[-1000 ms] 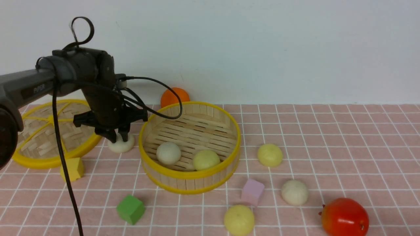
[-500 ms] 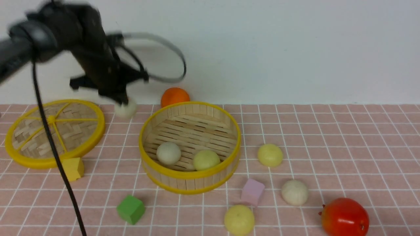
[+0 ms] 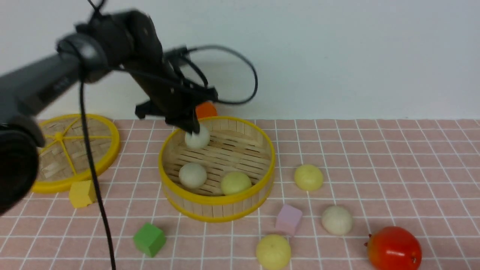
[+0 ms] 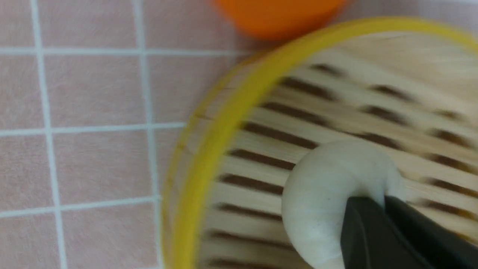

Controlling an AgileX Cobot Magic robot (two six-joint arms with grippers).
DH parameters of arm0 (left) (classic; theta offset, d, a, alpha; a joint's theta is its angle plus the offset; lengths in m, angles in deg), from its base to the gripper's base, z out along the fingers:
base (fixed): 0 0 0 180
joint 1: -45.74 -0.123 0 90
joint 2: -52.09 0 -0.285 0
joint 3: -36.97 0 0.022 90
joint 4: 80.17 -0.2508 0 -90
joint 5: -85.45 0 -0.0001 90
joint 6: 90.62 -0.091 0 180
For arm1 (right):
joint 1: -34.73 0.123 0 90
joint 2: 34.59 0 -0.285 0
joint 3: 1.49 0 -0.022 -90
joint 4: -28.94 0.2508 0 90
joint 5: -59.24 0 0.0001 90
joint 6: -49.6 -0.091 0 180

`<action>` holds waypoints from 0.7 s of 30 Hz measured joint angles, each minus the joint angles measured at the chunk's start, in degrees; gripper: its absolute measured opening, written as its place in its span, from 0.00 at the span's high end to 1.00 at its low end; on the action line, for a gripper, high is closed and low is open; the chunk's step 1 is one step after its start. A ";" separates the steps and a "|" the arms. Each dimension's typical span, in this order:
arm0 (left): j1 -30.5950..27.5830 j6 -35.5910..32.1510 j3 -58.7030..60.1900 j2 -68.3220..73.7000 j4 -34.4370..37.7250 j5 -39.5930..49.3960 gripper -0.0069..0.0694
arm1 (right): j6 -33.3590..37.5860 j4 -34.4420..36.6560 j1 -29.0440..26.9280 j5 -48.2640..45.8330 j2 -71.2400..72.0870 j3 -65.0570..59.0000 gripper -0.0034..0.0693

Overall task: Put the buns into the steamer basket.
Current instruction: Use the left arm to put the steamed stuffed bun into the steamer, then use the right arm to grab a steamed stuffed bun

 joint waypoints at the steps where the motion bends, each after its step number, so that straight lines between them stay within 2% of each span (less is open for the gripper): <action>1: 0.00 0.60 0.00 0.75 -0.75 -0.38 0.85 | 0.00 0.00 0.00 0.00 0.00 0.00 0.62; 4: 0.00 2.31 0.00 1.85 -2.25 -1.09 0.78 | 0.00 0.00 0.00 0.00 0.00 0.00 0.62; 6: 0.00 2.72 -0.21 1.70 -2.57 -0.65 0.70 | 0.00 0.00 0.00 0.00 0.00 0.00 0.62; 11: 0.00 2.08 -5.65 -3.28 -3.21 8.93 0.42 | 0.00 0.00 0.00 0.00 0.00 0.00 0.62; 15: 0.00 -1.18 -10.83 -14.04 -3.21 13.48 0.30 | 0.00 0.00 0.00 0.00 0.00 0.00 0.62; 18: 0.00 -2.62 -11.25 -27.26 -3.27 13.90 0.30 | 0.00 0.00 0.00 0.00 0.00 0.00 0.62; 21: 0.00 -2.67 -6.48 -37.53 -3.84 13.90 0.37 | 0.00 0.00 0.00 0.00 0.00 0.00 0.62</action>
